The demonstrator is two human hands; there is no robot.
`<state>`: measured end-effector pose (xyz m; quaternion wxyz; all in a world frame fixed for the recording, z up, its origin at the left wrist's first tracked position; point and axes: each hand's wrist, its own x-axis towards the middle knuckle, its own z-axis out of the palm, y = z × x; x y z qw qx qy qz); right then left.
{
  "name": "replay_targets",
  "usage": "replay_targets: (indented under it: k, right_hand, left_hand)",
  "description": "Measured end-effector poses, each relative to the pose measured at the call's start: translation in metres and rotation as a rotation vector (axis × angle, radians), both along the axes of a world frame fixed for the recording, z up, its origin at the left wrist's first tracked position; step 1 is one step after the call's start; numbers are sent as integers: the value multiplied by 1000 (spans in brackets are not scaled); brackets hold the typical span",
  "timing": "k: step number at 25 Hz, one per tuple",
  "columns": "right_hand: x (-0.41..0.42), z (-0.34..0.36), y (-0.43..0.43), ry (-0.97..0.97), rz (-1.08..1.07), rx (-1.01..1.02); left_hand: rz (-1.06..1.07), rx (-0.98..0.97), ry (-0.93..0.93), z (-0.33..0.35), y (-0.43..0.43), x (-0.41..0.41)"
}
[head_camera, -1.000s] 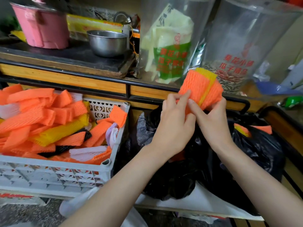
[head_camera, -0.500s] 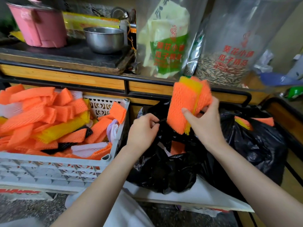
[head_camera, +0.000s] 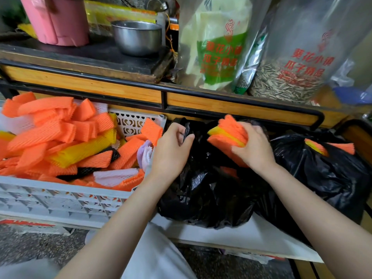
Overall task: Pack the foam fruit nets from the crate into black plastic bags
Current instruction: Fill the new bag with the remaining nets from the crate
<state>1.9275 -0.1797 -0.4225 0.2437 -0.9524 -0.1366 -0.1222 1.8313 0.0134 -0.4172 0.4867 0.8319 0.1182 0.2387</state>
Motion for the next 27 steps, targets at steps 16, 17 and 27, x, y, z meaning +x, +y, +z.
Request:
replay_targets:
  k: [16, 17, 27]
  right_hand:
    - [-27, 30, 94, -173, 285, -20]
    - [-33, 39, 111, -219, 327, 0]
    - [-25, -21, 305, 135, 724, -304]
  left_hand:
    - [86, 518, -8, -9, 41, -28]
    - [99, 536, -20, -10, 52, -30]
    - [230, 699, 505, -81, 247, -38]
